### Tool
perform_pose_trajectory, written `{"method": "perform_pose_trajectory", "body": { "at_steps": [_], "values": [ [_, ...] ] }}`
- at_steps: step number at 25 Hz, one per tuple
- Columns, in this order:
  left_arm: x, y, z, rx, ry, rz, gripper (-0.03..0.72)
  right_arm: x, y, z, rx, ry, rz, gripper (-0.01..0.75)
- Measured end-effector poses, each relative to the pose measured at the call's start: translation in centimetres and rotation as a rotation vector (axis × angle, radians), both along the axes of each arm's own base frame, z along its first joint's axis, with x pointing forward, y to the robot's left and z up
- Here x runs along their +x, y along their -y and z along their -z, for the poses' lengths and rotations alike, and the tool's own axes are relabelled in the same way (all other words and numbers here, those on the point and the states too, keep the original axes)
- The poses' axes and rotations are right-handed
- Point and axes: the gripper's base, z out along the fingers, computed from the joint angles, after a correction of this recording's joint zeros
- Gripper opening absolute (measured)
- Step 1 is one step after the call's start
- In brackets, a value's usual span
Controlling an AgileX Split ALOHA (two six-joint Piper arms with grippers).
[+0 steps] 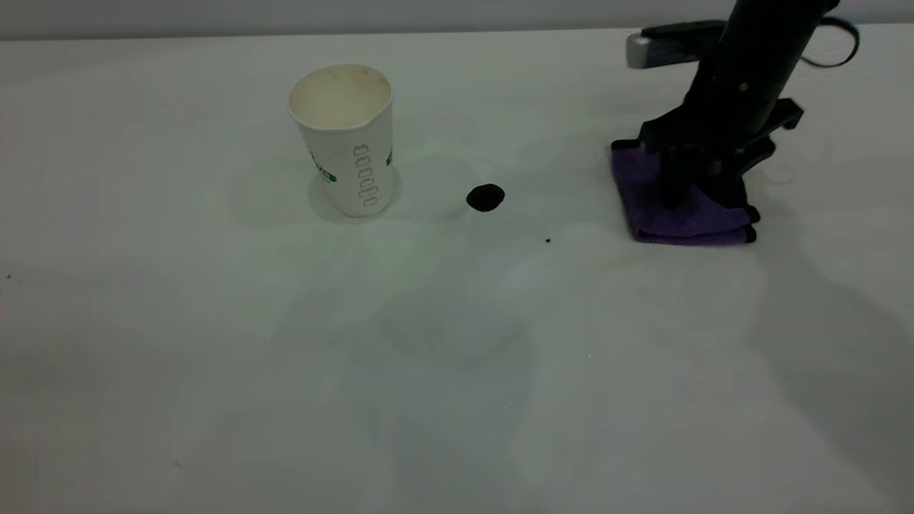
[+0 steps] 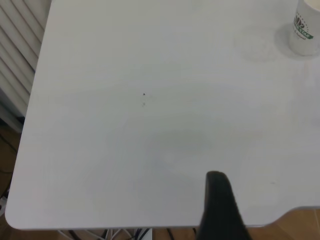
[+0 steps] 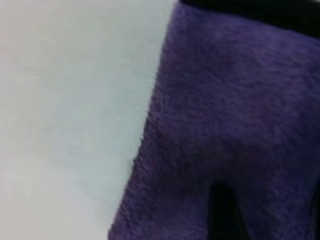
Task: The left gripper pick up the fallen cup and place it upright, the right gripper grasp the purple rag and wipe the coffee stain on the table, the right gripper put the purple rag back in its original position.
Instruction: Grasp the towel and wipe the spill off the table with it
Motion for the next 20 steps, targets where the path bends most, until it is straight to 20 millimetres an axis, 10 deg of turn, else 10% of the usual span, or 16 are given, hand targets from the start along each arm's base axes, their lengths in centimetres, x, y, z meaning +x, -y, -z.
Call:
{"method": "perform_pose_trajectory", "body": {
  "at_steps": [6, 12, 20],
  "values": [
    [0.0, 0.0, 0.0, 0.0, -0.001, 0.0, 0.538, 0.0, 0.0, 0.4, -0.007, -0.008, 0.007, 0.412],
    [0.0, 0.0, 0.0, 0.0, -0.002, 0.0, 0.538, 0.0, -0.8, 0.4, 0.003, 0.004, -0.01, 0.084],
    [0.0, 0.0, 0.0, 0.0, -0.003, 0.0, 0.538, -1.1, -7.0, 0.4, 0.041, 0.104, -0.136, 0.071]
  ]
}}
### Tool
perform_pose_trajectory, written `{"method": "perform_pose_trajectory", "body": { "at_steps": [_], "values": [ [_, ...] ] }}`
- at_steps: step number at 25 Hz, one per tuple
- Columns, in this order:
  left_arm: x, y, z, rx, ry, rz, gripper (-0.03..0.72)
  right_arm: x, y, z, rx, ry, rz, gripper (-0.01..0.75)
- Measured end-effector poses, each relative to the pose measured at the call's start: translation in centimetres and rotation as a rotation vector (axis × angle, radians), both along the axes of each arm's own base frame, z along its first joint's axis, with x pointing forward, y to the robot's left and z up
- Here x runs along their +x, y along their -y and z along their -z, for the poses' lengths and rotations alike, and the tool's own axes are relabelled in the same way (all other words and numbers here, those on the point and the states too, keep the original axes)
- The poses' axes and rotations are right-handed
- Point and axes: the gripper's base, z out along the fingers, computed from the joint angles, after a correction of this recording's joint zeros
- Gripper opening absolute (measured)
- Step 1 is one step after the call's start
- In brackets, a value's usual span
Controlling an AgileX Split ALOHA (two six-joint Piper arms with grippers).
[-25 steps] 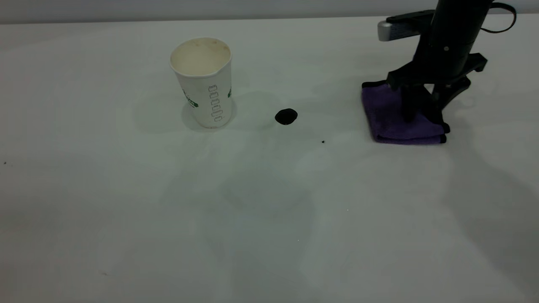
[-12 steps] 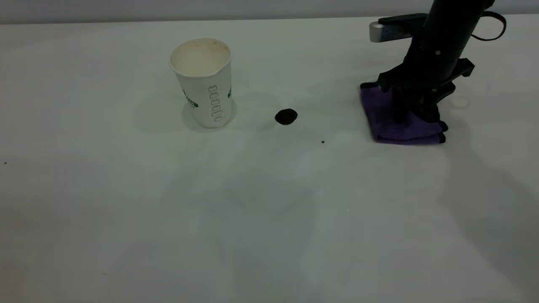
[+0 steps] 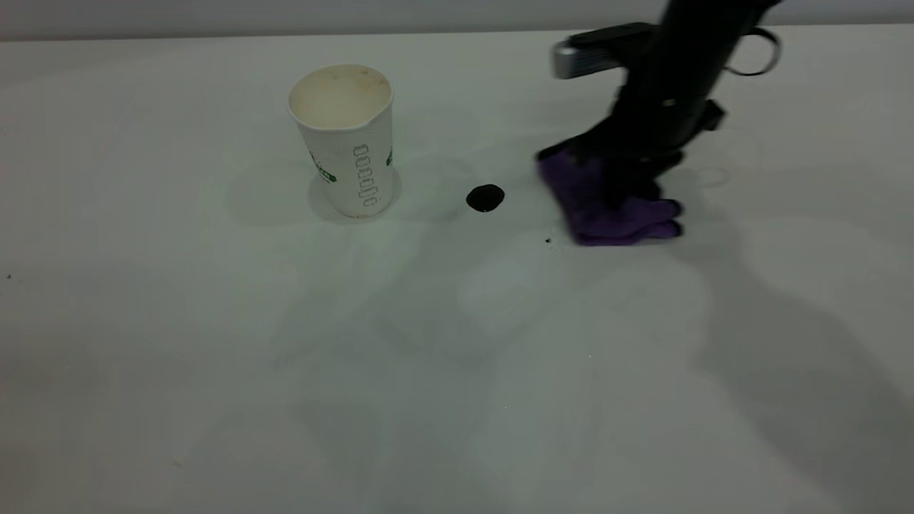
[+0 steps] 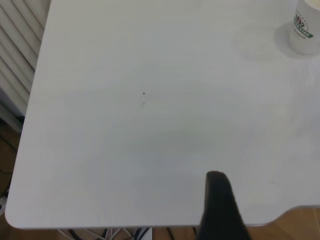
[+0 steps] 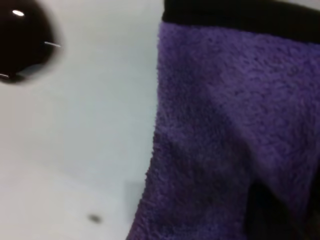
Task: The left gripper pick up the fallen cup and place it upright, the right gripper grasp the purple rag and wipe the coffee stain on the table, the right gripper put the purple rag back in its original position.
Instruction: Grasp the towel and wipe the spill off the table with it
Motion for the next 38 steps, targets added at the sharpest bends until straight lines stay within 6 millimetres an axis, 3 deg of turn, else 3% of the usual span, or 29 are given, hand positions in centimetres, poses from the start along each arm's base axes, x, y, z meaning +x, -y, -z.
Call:
{"method": "perform_pose_trajectory", "body": {
  "at_steps": [4, 9, 18, 30, 38],
  "values": [
    [0.0, 0.0, 0.0, 0.0, 0.0, 0.0, 0.538, 0.2, -2.0, -0.2, 0.019, 0.02, -0.02, 0.071],
    [0.0, 0.0, 0.0, 0.0, 0.0, 0.0, 0.538, 1.8, -3.6, -0.5, 0.055, 0.031, -0.007, 0.071],
    [0.0, 0.0, 0.0, 0.0, 0.0, 0.0, 0.538, 3.3, -5.4, -0.5, 0.083, 0.016, -0.036, 0.068],
    [0.0, 0.0, 0.0, 0.0, 0.0, 0.0, 0.538, 0.6, -8.8, -0.4, 0.066, -0.086, -0.138, 0.068],
    [0.0, 0.0, 0.0, 0.0, 0.0, 0.0, 0.538, -1.3, -8.9, 0.0, 0.032, -0.265, -0.176, 0.068]
  ]
}}
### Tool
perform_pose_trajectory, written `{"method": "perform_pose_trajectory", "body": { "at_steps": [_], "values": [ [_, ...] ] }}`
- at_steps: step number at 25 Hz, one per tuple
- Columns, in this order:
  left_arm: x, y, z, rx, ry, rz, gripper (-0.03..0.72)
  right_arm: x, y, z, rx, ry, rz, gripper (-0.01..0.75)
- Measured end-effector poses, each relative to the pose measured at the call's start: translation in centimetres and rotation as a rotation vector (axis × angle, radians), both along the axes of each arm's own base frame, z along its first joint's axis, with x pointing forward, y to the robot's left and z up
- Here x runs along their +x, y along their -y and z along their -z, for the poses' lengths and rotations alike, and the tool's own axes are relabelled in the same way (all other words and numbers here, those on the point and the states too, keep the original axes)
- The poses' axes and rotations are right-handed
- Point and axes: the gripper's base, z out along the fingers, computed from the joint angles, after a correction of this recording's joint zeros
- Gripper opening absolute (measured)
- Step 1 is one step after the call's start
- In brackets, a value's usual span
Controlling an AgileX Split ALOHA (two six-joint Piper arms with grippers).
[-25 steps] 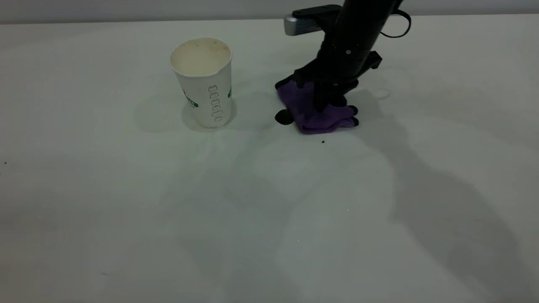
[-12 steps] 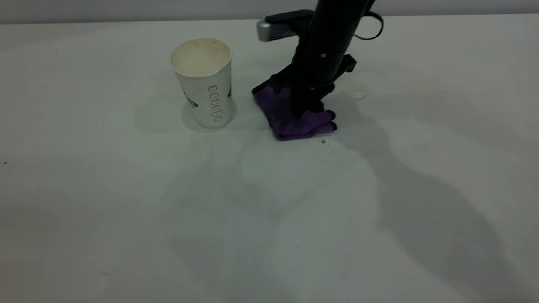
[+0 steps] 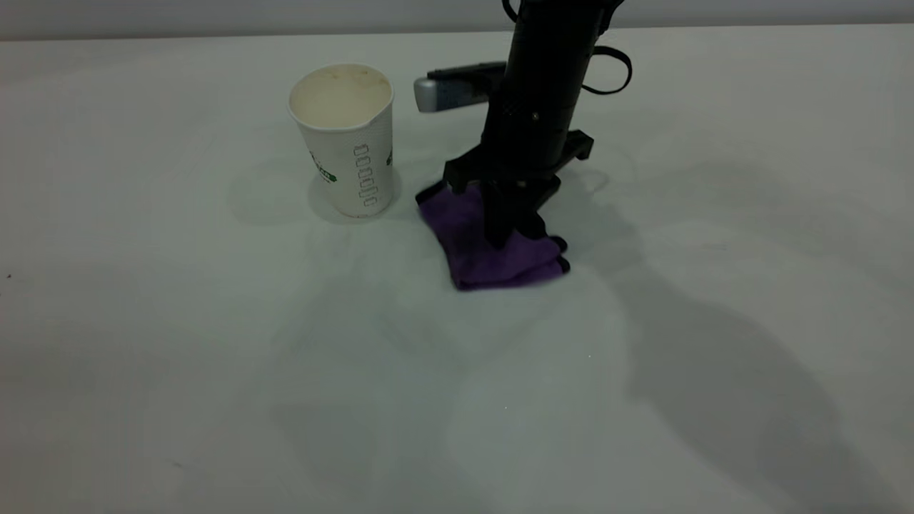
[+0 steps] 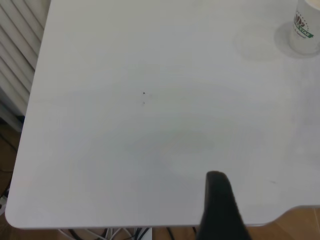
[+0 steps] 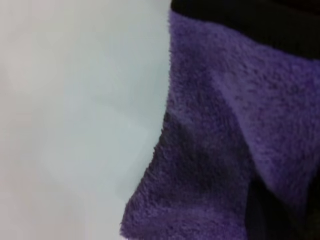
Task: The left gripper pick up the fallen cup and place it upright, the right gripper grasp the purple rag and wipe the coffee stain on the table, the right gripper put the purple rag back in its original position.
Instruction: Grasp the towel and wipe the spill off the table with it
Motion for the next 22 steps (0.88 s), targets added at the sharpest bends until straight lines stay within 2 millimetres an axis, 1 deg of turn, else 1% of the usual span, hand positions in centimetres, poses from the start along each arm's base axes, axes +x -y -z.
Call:
{"method": "perform_pose_trajectory", "body": {
  "at_steps": [5, 10, 15, 22],
  "values": [
    [0.0, 0.0, 0.0, 0.0, 0.0, 0.0, 0.538, -0.9, 0.2, 0.3, -0.015, -0.095, -0.039, 0.068],
    [0.0, 0.0, 0.0, 0.0, 0.0, 0.0, 0.538, -1.7, -0.5, 0.5, 0.073, -0.165, -0.064, 0.068],
    [0.0, 0.0, 0.0, 0.0, 0.0, 0.0, 0.538, -1.4, -1.0, 0.6, 0.107, -0.113, -0.048, 0.068],
    [0.0, 0.0, 0.0, 0.0, 0.0, 0.0, 0.538, -0.6, -0.9, 0.5, 0.046, -0.028, -0.015, 0.07]
  ]
}}
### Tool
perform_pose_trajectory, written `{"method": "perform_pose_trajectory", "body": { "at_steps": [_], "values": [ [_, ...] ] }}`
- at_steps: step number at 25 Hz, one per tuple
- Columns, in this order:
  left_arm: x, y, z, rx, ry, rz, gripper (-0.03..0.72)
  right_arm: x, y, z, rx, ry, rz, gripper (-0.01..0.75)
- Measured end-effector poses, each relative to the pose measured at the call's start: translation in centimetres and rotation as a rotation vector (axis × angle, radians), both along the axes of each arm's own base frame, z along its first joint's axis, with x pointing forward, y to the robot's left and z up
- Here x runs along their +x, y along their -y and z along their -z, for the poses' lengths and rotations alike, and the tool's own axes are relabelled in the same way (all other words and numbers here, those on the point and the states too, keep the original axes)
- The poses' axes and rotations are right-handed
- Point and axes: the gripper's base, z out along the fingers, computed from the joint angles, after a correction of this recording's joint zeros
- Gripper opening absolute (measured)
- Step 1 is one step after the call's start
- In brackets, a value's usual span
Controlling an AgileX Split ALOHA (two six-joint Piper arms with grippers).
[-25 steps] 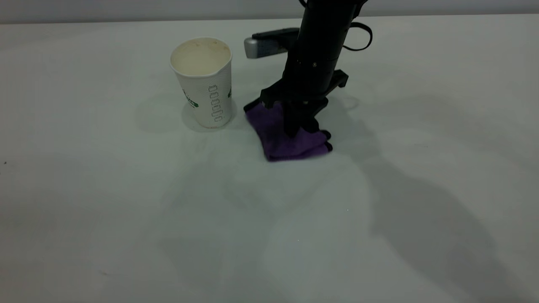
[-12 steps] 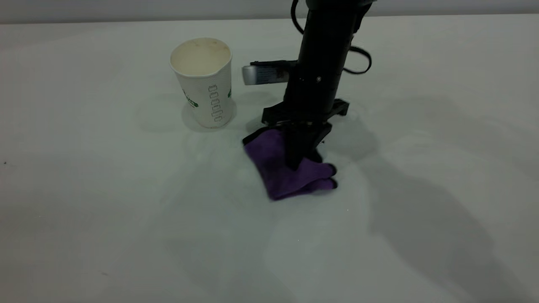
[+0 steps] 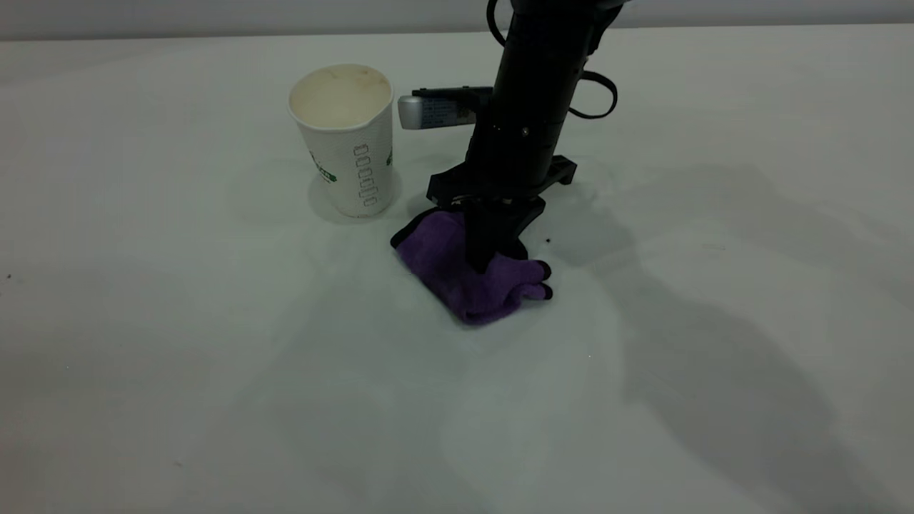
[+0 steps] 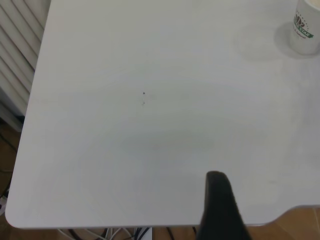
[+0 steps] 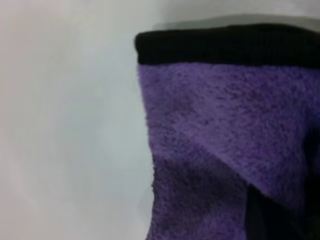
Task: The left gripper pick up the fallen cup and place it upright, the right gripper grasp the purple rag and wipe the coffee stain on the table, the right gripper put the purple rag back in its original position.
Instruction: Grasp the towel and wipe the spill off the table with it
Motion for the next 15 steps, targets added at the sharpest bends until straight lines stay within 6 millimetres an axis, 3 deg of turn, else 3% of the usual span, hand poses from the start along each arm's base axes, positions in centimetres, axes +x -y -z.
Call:
{"method": "perform_pose_trajectory", "body": {
  "at_steps": [8, 15],
  "values": [
    [0.0, 0.0, 0.0, 0.0, 0.0, 0.0, 0.538, 1.9, 2.0, -0.5, -0.174, 0.153, 0.032, 0.076],
    [0.0, 0.0, 0.0, 0.0, 0.0, 0.0, 0.538, 4.8, 7.7, -0.7, -0.252, 0.18, 0.175, 0.08]
  ]
}}
